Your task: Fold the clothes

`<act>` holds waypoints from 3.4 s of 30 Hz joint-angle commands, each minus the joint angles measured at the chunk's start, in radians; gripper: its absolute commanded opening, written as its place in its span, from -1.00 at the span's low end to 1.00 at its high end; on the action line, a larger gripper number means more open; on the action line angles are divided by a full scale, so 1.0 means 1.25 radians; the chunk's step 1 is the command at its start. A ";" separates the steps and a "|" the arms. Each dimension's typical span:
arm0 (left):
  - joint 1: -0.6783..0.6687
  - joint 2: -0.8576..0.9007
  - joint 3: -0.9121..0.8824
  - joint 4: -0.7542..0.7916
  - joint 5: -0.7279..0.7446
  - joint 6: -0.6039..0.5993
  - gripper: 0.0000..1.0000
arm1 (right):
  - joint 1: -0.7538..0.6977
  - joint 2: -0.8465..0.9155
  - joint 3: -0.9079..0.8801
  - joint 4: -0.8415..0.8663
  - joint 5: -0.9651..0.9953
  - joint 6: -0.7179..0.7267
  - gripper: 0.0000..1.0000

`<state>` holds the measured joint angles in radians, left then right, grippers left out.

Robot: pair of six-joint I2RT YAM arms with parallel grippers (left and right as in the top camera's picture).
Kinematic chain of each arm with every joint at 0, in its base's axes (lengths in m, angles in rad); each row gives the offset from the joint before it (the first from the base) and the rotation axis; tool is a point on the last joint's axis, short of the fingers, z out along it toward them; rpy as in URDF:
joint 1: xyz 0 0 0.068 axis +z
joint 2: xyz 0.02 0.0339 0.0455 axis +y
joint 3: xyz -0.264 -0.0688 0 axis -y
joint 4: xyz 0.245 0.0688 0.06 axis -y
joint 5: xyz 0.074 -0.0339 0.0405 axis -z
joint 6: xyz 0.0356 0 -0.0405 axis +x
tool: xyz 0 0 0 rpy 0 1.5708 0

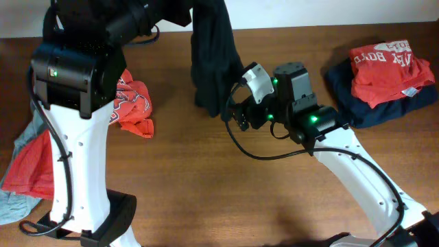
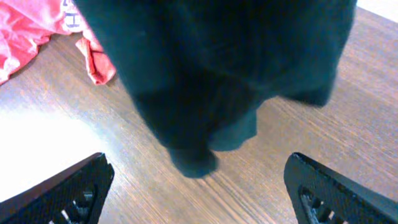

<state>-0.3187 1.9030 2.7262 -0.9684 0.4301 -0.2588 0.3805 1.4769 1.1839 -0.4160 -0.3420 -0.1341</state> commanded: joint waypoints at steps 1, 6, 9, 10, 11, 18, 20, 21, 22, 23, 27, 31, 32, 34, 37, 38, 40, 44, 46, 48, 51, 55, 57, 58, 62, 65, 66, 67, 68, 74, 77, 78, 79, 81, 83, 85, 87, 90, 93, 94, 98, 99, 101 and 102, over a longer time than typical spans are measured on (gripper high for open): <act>-0.003 -0.002 0.004 0.006 -0.006 -0.008 -0.99 | 0.006 0.000 0.017 -0.011 -0.020 0.003 0.85; -0.003 -0.002 0.004 0.001 -0.005 -0.008 -0.99 | 0.006 0.000 0.017 -0.016 -0.020 0.002 0.86; -0.007 -0.002 0.004 -0.001 -0.005 -0.008 -0.99 | 0.006 0.000 0.017 -0.012 -0.017 -0.007 0.87; -0.010 -0.002 0.004 -0.001 -0.003 -0.008 -0.99 | 0.006 0.000 0.017 -0.011 -0.016 -0.010 0.87; -0.012 -0.002 0.004 -0.001 -0.003 -0.008 -0.99 | 0.006 0.001 0.017 -0.009 -0.016 -0.013 0.87; -0.023 -0.002 0.004 0.002 -0.004 -0.008 -0.99 | 0.014 0.001 0.016 -0.006 -0.017 -0.013 0.88; -0.023 -0.002 0.004 0.003 -0.003 -0.008 -0.99 | 0.022 0.002 0.016 -0.004 -0.016 -0.013 0.88; -0.023 -0.002 0.004 0.002 -0.003 -0.008 -1.00 | 0.027 0.002 0.016 0.000 -0.015 -0.013 0.88; -0.023 -0.002 0.004 0.002 -0.003 -0.008 -1.00 | 0.031 0.002 0.016 0.004 -0.013 -0.013 0.88; -0.025 -0.002 0.004 0.002 -0.003 -0.008 -0.99 | 0.035 0.003 0.016 0.007 -0.010 -0.013 0.88; -0.028 -0.002 0.004 0.002 -0.003 -0.008 -0.99 | 0.038 0.004 0.016 0.014 0.013 -0.013 0.82; -0.042 -0.002 0.004 -0.001 -0.003 -0.008 -0.99 | 0.038 0.004 0.016 0.028 0.065 -0.013 0.43; -0.047 -0.002 0.004 -0.004 0.000 -0.008 -0.99 | 0.038 0.004 0.016 0.034 0.078 -0.013 0.35; -0.057 -0.002 0.004 -0.012 0.000 -0.008 -1.00 | 0.035 0.004 0.016 0.051 0.098 -0.013 0.32; -0.069 -0.002 0.004 -0.026 0.000 -0.008 -1.00 | 0.034 0.004 0.016 0.073 0.112 -0.021 0.18; -0.071 -0.002 0.004 -0.031 0.001 -0.008 -0.99 | 0.034 0.004 0.016 0.078 0.117 -0.022 0.12; -0.075 -0.002 0.004 -0.039 0.000 -0.008 -0.99 | 0.034 0.004 0.016 0.086 0.130 -0.022 -0.07; -0.075 -0.002 0.004 -0.057 0.000 -0.001 -1.00 | 0.034 0.004 0.016 0.094 0.162 -0.022 -0.46; -0.074 -0.003 0.004 -0.072 -0.002 0.018 -0.99 | 0.034 0.004 0.016 0.094 0.181 -0.023 -0.66; -0.073 -0.004 0.004 -0.098 -0.025 0.024 -0.99 | 0.029 0.004 0.017 0.094 0.182 -0.034 -0.88; -0.073 -0.004 0.004 -0.132 -0.066 0.053 -1.00 | 0.013 0.002 0.019 0.091 0.172 -0.033 -0.92; -0.073 -0.004 0.004 -0.162 -0.138 0.070 -0.99 | -0.009 -0.019 0.035 0.065 0.143 -0.023 -0.92; -0.073 -0.004 0.004 -0.171 -0.191 0.083 -1.00 | -0.021 -0.038 0.055 0.044 0.135 -0.012 -0.92; -0.073 -0.004 0.004 -0.174 -0.218 0.083 -1.00 | -0.028 -0.049 0.072 0.025 0.133 -0.012 -0.92; -0.067 -0.004 0.004 -0.175 -0.283 0.083 -0.94 | -0.050 -0.076 0.161 -0.073 0.132 -0.012 -0.92; -0.050 -0.006 0.004 -0.178 -0.288 0.107 -0.78 | -0.055 -0.080 0.253 -0.177 0.133 -0.012 -0.92; -0.045 -0.006 0.004 -0.181 -0.288 0.107 -0.77 | -0.055 -0.079 0.282 -0.210 0.133 -0.012 -0.92; -0.039 -0.010 0.004 -0.184 -0.288 0.107 -0.77 | -0.055 -0.080 0.311 -0.242 0.133 -0.011 -0.92; -0.034 -0.014 0.004 -0.187 -0.288 0.107 -0.77 | -0.055 -0.080 0.347 -0.280 0.133 -0.005 -0.92; -0.031 -0.076 0.004 -0.197 -0.288 0.125 -0.78 | -0.055 -0.079 0.548 -0.479 0.133 0.027 -0.92; -0.031 -0.126 0.004 -0.201 -0.287 0.125 -0.78 | -0.053 -0.079 0.641 -0.562 0.132 0.034 -0.92; -0.031 -0.143 0.004 -0.205 -0.287 0.125 -0.78 | -0.052 -0.079 0.669 -0.584 0.132 0.040 -0.92; -0.031 -0.158 0.004 -0.209 -0.287 0.125 -0.79 | -0.052 -0.080 0.700 -0.609 0.129 0.049 -0.92; -0.031 -0.181 0.004 -0.226 -0.267 0.125 -0.79 | -0.052 -0.080 0.750 -0.647 0.110 0.051 -0.92; -0.031 -0.192 0.004 -0.258 -0.220 0.125 -0.81 | -0.052 -0.080 0.792 -0.674 0.095 0.052 -0.92; -0.031 -0.192 0.004 -0.297 -0.184 0.125 -0.89 | -0.052 -0.080 0.816 -0.688 0.094 0.052 -0.92; -0.031 -0.180 0.004 -0.347 -0.172 0.125 -0.96 | -0.052 -0.080 0.822 -0.691 0.094 0.052 -0.92; -0.031 -0.152 0.004 -0.407 -0.173 0.126 -0.98 | -0.053 -0.072 0.822 -0.694 0.097 0.072 -0.92; -0.031 -0.120 0.004 -0.450 -0.174 0.152 -0.98 | -0.053 -0.060 0.822 -0.691 0.123 0.117 -0.92; -0.031 -0.110 0.004 -0.453 -0.174 0.158 -0.99 | -0.053 -0.058 0.822 -0.686 0.125 0.133 -0.92; -0.011 -0.097 0.004 -0.416 -0.186 0.160 -0.97 | -0.053 -0.063 0.838 -0.660 0.124 0.175 -0.92; -0.004 -0.098 0.004 -0.407 -0.186 0.160 -0.96 | -0.053 -0.063 0.850 -0.661 0.123 0.178 -0.92; 0.021 -0.108 0.004 -0.386 -0.186 0.155 -0.95 | -0.053 -0.067 0.887 -0.666 0.121 0.190 -0.92; 0.034 -0.112 0.004 -0.381 -0.186 0.154 -0.95 | -0.053 -0.070 0.904 -0.667 0.121 0.201 -0.92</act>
<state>-0.3141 1.8080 2.7171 -1.4593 0.1951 -0.0834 0.3145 1.4120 2.2383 -1.2583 -0.1997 0.0605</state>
